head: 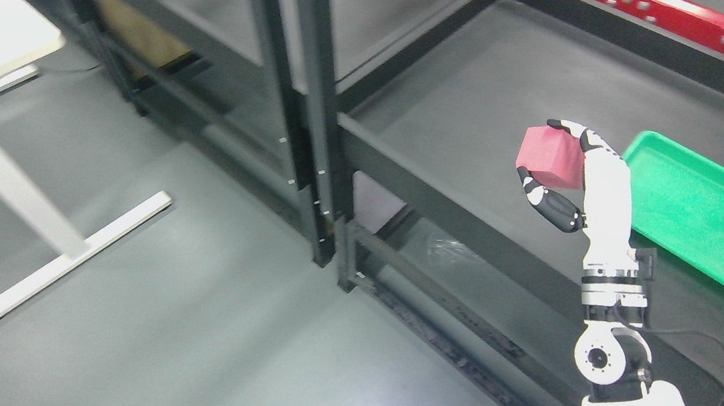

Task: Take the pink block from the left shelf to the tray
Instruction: 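Carry the pink cube in the right hand toward the blue tray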

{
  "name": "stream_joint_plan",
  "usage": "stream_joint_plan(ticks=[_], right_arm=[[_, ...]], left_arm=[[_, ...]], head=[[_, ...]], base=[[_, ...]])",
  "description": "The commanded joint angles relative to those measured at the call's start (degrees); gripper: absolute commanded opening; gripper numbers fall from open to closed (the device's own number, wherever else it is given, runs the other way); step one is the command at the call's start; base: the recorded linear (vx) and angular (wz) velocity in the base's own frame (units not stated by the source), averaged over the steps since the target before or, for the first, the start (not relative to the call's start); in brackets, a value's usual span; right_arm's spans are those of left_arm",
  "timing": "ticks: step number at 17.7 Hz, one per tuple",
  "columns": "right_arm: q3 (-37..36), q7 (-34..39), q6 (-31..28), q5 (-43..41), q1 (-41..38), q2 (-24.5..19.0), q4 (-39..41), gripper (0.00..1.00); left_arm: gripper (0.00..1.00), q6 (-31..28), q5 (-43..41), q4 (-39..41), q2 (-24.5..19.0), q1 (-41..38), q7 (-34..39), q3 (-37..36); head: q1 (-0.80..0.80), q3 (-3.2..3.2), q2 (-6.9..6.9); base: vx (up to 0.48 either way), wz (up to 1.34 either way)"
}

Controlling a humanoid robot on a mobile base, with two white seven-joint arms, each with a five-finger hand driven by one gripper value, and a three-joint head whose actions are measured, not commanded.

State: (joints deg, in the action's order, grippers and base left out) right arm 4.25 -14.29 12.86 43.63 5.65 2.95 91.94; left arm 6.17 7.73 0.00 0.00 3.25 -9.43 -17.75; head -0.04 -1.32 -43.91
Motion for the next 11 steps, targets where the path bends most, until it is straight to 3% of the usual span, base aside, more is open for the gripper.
stream_joint_plan(ticks=[1, 11], right_arm=[[-0.74, 0.14, 0.85, -0.92, -0.73, 1.09, 1.75, 0.04], [-0.48, 0.14, 2.61, -1.62, -0.9, 2.23, 1.75, 0.04]], left_arm=[[1.0, -0.02, 0.0, 1.0, -1.0, 0.0, 0.02, 0.0], [1.0, 0.07, 0.0, 1.0, -1.0, 0.0, 0.02, 0.0]], head=[[0.0, 0.0, 0.0], [0.0, 0.0, 0.0]], base=[[-0.194, 0.67], [-0.145, 0.62]])
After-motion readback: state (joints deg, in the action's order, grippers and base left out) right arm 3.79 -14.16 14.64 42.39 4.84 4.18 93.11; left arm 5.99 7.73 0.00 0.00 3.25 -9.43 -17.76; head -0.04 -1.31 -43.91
